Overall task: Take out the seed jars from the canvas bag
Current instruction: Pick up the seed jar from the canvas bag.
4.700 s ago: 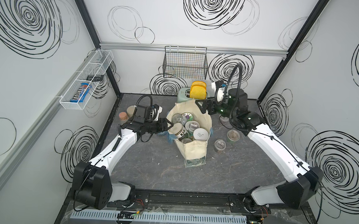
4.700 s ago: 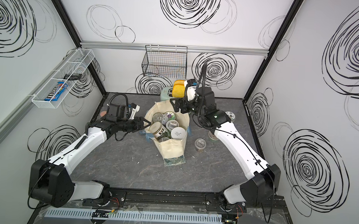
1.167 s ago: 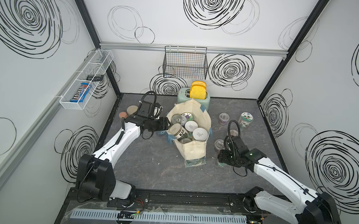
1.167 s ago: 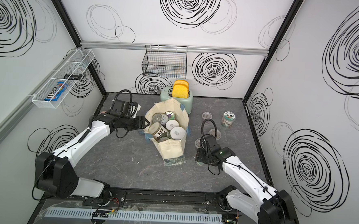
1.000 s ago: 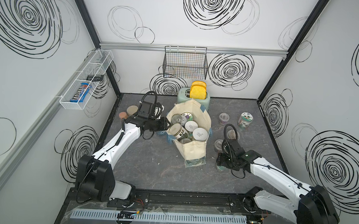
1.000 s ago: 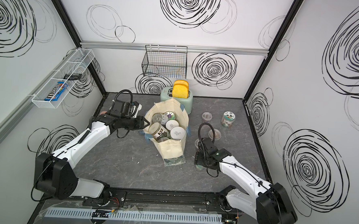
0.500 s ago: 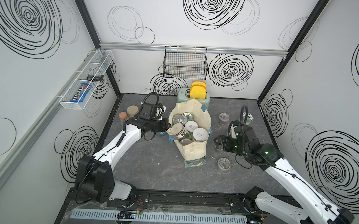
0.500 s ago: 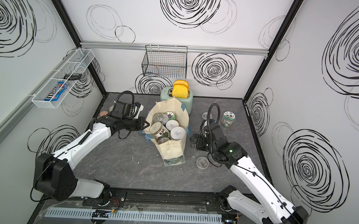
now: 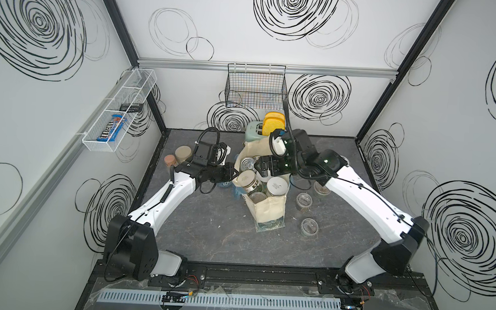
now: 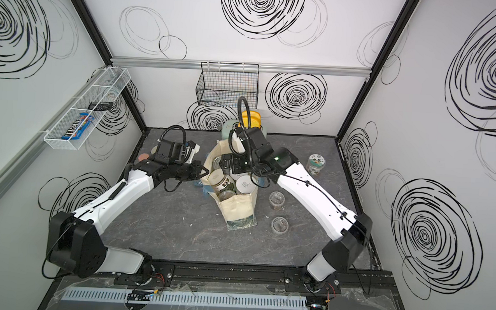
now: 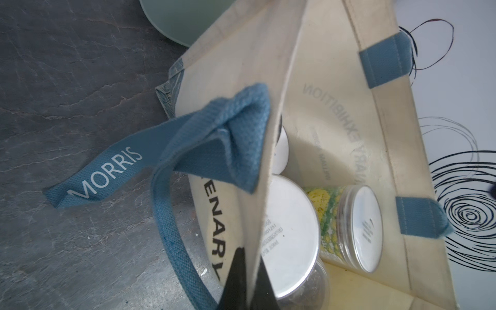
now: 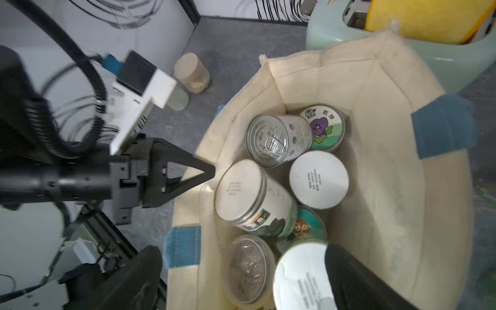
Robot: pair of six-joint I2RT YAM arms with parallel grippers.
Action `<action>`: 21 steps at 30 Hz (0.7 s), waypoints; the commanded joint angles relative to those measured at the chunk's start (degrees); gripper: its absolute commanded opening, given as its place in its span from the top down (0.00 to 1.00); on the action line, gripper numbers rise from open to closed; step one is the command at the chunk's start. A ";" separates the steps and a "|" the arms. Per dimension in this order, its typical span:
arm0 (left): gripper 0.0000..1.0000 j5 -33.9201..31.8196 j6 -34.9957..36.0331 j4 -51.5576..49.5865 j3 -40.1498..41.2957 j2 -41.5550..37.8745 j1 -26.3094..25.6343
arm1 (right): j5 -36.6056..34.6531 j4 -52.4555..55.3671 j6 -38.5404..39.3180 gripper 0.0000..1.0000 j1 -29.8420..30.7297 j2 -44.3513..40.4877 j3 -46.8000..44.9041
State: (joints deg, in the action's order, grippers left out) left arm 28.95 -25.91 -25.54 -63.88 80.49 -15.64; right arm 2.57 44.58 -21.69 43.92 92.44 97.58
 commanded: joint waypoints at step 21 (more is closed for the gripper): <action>1.00 5.09 -0.25 2.67 -3.96 -1.56 -0.50 | -8.47 -8.32 20.51 0.03 4.62 14.64 -5.12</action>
State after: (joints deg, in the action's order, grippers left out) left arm 30.15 -25.98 -25.69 -64.27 80.49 -15.64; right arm -0.12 36.21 0.56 48.18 104.57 90.94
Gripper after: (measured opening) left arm 0.067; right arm 0.975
